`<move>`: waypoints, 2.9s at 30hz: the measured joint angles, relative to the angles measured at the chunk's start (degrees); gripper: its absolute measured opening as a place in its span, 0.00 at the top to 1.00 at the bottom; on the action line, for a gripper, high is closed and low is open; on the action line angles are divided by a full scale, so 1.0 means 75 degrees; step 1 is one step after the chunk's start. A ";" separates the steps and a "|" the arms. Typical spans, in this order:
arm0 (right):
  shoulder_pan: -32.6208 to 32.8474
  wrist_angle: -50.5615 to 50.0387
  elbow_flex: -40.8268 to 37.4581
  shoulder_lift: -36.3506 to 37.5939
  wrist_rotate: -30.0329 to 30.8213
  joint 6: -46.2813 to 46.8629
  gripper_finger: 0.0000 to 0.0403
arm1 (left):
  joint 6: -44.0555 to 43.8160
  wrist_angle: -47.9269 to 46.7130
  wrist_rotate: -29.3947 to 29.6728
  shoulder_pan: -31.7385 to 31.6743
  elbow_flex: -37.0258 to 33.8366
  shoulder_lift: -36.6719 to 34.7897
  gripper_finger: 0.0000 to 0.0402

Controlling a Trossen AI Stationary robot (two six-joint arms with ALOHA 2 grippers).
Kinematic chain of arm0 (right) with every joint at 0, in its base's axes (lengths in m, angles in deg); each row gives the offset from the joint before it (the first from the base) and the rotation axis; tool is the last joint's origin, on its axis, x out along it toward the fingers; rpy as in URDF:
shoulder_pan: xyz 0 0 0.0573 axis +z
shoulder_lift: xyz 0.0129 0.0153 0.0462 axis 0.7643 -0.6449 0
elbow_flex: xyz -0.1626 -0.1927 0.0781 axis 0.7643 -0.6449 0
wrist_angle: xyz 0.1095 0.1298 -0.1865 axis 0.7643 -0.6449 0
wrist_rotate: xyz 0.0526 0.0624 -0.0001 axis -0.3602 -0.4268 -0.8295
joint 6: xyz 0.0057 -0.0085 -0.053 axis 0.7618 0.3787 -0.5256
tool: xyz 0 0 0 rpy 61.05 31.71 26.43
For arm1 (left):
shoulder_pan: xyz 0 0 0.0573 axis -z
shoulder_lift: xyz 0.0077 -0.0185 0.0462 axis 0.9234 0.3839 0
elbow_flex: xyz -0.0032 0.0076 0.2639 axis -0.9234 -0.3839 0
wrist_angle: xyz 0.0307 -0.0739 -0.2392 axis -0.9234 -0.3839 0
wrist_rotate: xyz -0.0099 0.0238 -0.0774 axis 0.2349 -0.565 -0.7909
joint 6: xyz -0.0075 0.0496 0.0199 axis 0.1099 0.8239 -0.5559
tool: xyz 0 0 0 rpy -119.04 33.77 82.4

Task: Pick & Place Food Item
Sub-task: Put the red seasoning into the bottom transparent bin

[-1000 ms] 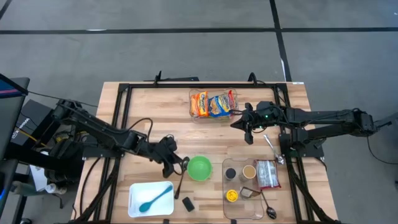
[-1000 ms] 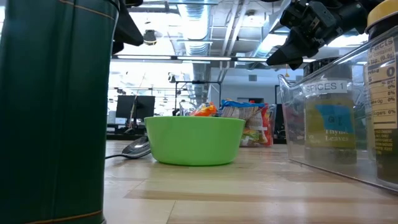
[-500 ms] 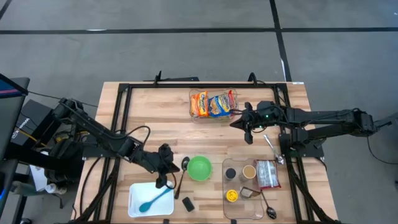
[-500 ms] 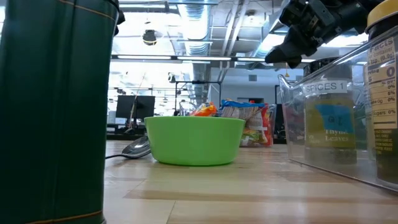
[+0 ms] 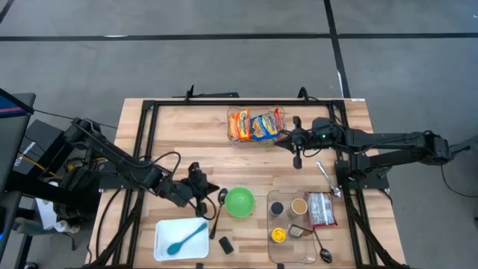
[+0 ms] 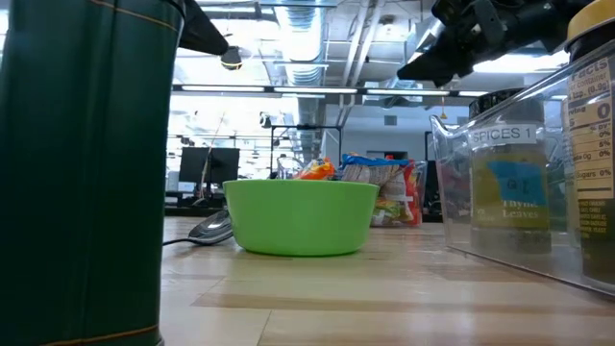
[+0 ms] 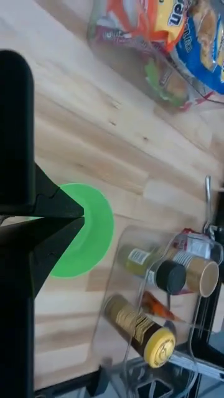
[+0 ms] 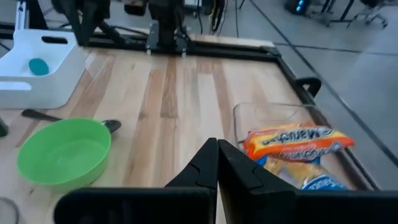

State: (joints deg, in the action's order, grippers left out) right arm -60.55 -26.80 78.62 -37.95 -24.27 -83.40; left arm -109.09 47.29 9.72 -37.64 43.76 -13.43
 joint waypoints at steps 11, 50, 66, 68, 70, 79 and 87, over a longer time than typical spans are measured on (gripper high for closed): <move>-0.0094 0.0316 0.0000 0.0000 0.0003 -0.0010 1.00 | 0.0791 0.2812 -0.1293 0.0047 -0.0840 0.0713 0.99; 0.0182 0.0136 0.0003 0.0000 -0.0020 0.0593 1.00 | 0.4788 0.1170 -0.4101 0.0500 0.1494 0.2177 1.00; 0.0182 -0.0028 0.0000 -0.0003 -0.0020 0.0599 1.00 | 0.4917 -0.0714 -0.3897 0.0740 0.3138 0.3395 1.00; 0.0182 -0.0028 0.0000 -0.0003 -0.0020 0.0596 1.00 | 0.4914 -0.0899 -0.3786 0.0783 0.3138 0.3394 1.00; 0.0182 -0.0031 0.0000 -0.0003 -0.0020 0.0597 1.00 | 0.4914 -0.1110 -0.3773 0.0796 0.3133 0.3393 1.00; 0.0182 -0.0031 0.0000 -0.0003 -0.0021 0.0611 1.00 | 0.3972 -0.1165 -0.3844 0.0784 0.3110 0.3340 0.98; 0.0182 -0.0031 0.0000 -0.0003 -0.0021 0.0611 1.00 | 0.3975 -0.1169 -0.3847 0.0780 0.3107 0.3340 0.88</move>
State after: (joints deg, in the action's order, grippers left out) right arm -59.19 -27.03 78.62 -37.97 -24.43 -78.82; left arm -79.27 38.52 -19.13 -31.79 67.06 11.62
